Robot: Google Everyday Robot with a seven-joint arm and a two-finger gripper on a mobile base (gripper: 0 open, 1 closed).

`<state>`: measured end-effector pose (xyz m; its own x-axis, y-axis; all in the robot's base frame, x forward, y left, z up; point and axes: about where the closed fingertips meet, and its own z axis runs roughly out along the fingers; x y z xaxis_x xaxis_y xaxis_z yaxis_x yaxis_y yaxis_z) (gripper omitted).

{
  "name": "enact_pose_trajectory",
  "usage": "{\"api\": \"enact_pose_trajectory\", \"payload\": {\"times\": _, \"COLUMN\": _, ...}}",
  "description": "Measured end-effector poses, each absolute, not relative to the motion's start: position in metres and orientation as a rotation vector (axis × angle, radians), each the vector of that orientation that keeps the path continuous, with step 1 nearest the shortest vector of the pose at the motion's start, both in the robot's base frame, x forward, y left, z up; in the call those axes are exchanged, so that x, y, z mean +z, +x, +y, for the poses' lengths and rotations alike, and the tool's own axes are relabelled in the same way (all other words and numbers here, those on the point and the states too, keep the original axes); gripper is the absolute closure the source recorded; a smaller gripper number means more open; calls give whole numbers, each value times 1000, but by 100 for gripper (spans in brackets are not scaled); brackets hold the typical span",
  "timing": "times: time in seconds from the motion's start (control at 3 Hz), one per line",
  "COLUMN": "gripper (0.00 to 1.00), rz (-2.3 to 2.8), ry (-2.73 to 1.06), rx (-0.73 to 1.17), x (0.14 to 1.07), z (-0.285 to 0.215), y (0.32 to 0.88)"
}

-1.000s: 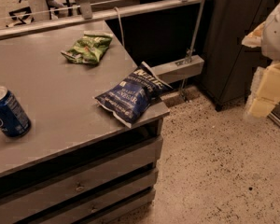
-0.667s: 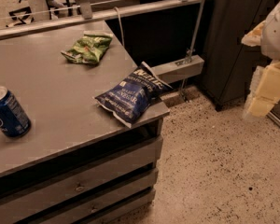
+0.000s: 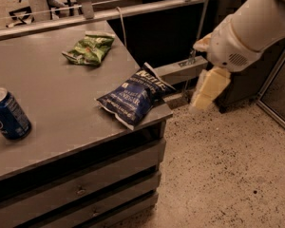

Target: Knock pepsi can over

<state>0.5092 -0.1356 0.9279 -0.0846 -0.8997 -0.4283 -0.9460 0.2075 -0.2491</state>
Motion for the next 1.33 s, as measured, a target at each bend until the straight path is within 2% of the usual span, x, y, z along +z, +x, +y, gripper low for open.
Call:
{"api": "enact_pose_trajectory", "payload": {"times": 0.67, "gripper": 0, "rz": 1706, "ry": -1618, "rx": 459, "x": 914, "z": -16, "y": 583}}
{"api": "enact_pose_trajectory", "payload": {"times": 1.0, "gripper": 0, "rz": 1660, "ry": -1601, "rx": 606, "x": 926, "z": 34, "y": 591}}
{"api": "enact_pose_trajectory", "payload": {"times": 1.33, "gripper": 0, "rz": 1658, "ry": -1599, "rx": 622, "x": 928, "z": 40, "y": 591}}
